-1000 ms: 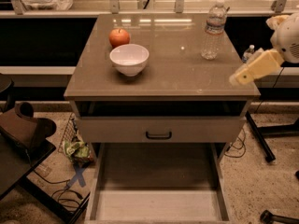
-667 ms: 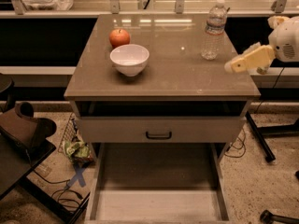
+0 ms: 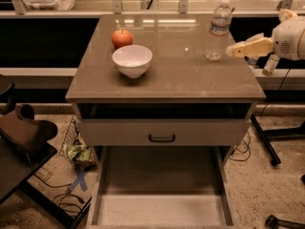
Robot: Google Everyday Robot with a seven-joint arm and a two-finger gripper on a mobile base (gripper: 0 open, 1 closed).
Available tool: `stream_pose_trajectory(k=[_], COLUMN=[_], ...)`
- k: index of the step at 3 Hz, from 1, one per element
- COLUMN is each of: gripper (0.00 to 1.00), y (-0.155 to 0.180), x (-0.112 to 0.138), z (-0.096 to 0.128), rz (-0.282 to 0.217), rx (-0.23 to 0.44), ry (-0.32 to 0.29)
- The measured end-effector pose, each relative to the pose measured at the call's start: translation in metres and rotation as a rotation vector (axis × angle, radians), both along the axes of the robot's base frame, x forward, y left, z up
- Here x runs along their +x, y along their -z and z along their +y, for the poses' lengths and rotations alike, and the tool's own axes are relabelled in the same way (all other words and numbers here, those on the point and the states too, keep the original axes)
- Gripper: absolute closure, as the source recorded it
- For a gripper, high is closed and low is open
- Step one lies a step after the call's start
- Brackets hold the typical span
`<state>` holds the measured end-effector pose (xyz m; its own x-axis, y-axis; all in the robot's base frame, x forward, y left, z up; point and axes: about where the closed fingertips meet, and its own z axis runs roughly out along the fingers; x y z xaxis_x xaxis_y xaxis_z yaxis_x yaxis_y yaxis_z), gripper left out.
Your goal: Place water bottle into middle drawer
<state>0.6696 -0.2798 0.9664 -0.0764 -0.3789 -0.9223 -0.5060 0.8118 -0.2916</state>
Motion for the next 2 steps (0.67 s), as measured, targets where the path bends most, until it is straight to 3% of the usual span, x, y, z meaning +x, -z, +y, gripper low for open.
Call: stream_pose_trajectory(k=[1, 2], gripper=[0.0, 0.0], y=[0.007, 0.02], x=[0.032, 0.096], z=[0.009, 0.033], rz=[-0.016, -0.059], rx=[0.121, 0.265], ry=[0.013, -0.011])
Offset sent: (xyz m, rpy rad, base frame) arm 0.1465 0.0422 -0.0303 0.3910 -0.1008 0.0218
